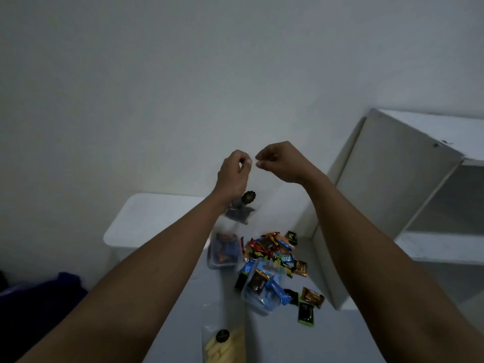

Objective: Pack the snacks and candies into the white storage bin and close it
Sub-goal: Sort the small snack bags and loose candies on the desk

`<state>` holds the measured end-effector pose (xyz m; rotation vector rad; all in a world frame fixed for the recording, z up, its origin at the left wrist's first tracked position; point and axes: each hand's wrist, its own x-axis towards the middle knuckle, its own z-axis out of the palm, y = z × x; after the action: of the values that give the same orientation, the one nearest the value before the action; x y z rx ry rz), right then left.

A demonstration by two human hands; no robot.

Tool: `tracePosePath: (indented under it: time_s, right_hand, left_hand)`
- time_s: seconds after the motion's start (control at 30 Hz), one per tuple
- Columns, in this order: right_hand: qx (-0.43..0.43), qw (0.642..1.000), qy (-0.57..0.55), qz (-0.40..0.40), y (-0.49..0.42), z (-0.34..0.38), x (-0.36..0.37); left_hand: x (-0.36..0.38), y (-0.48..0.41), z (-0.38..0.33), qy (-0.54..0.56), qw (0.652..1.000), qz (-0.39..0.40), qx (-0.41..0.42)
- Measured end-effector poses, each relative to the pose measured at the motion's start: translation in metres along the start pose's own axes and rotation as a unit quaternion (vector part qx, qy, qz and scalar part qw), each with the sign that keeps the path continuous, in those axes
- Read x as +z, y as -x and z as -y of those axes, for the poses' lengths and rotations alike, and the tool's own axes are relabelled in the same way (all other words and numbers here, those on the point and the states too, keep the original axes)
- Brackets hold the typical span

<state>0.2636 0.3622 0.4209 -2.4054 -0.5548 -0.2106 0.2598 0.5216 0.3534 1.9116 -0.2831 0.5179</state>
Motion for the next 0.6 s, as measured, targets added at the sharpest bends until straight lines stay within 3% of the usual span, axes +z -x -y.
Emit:
tracePosePath:
  time_s: [0.17, 0.4, 0.6]
  right_hand:
    - [-0.024, 0.998, 0.055, 0.014, 0.006, 0.031, -0.01]
    - [-0.051, 0.994, 0.077, -0.049, 0.011, 0.055, -0.012]
    - [-0.054, 0.993, 0.076, -0.068, 0.012, 0.072, -0.014]
  left_hand:
    - [-0.025, 0.009, -0.023, 0.011, 0.999, 0.015, 0.031]
    - [-0.048, 0.012, -0.049, 0.057, 0.998, 0.006, 0.022]
    - [-0.046, 0.017, -0.072, 0.095, 0.991, -0.095, -0.01]
